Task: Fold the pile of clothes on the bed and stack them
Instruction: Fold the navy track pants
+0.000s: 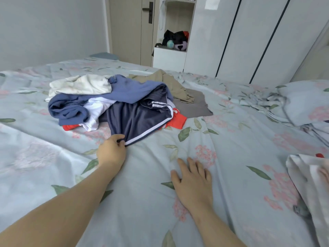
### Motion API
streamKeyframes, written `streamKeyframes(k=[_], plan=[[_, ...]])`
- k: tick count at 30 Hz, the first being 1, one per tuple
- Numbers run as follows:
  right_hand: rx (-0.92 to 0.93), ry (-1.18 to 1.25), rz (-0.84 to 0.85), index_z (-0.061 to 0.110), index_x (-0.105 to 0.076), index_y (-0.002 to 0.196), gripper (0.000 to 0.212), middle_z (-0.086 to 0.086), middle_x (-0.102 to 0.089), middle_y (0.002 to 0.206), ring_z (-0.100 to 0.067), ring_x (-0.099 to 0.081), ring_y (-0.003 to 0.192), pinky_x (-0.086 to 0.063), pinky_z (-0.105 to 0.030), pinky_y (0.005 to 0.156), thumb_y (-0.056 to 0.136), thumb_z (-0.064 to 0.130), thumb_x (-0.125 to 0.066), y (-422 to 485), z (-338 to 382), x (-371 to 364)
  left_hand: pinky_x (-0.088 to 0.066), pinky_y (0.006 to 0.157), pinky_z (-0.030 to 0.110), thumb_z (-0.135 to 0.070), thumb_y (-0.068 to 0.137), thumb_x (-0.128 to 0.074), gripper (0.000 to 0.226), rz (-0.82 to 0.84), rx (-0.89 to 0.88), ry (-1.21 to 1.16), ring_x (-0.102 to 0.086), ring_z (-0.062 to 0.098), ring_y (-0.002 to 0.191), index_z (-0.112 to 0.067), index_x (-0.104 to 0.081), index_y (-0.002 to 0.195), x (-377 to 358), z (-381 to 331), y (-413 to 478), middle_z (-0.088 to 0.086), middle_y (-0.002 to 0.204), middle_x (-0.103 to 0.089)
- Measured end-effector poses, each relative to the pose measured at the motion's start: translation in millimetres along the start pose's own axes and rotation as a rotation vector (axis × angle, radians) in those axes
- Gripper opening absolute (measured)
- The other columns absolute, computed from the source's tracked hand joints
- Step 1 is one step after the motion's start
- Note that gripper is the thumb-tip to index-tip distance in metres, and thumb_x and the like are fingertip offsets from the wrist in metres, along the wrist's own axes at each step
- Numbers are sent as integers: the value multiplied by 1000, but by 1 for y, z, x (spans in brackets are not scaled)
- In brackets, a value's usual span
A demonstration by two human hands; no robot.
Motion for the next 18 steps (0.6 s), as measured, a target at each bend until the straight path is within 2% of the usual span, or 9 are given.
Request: streamKeyframes(k=[2,5,8,10,13,15,18], plan=[[22,45,58,40,-19,147,53,8,-10,159,-17,-5,146,-2,-34,115,96,52,-20,-15,-2,2,-42,84,33,-15,94,-50,28,30,-25,8,-58,32,103,-18,-63,119,18,-8,-17,11,107,-68],[24,160,135,39,-20,147,53,11,-14,158,-14,-9,145,-7,-34,116,97,45,-35,-34,0,9,-39,75,27,-16,94,-51,26,18,-135,16,-60,25,97,-20,-64,117,64,-47,-26,5,104,-69],[-2,404,181,36,-20,148,61,8,-23,154,-18,-32,137,-28,-36,110,92,41,-45,-49,16,30,-33,64,21,-17,94,-52,26,3,-254,-2,-59,20,91,-20,-64,117,115,-105,-33,2,103,-69],[59,586,161,37,-19,147,67,7,-25,151,-19,-40,131,-35,-40,107,88,38,-50,-59,35,57,-31,60,22,-16,93,-53,24,-27,-335,-26,-57,19,86,-19,-66,114,148,-142,-45,3,97,-69],[179,755,66,36,-16,149,79,11,-24,151,-16,-32,137,-33,-36,108,85,35,-63,-70,56,109,-36,67,24,-13,90,-55,19,-51,-389,-159,-59,21,86,-20,-67,104,194,-185,-67,-4,85,-66],[265,821,17,38,-12,149,93,12,-20,152,-14,-29,138,-34,-37,109,78,38,-72,-82,67,142,-37,66,24,-11,89,-58,16,-38,-433,-303,-54,13,73,-21,-67,98,219,-210,-83,-11,68,-56],[266,841,-68,40,-15,147,104,12,-23,148,-14,-31,135,-34,-38,108,65,44,-79,-97,71,175,-34,57,18,-8,88,-60,19,-7,-484,-502,-39,7,55,-26,-65,88,252,-246,-108,-9,55,-36]])
Point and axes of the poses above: each hand's wrist, its own y-axis towards the middle knuckle, its own x-axis out of the back of the hand, z = x × y, the point moved 7 cm from there along y, towards the middle knuckle
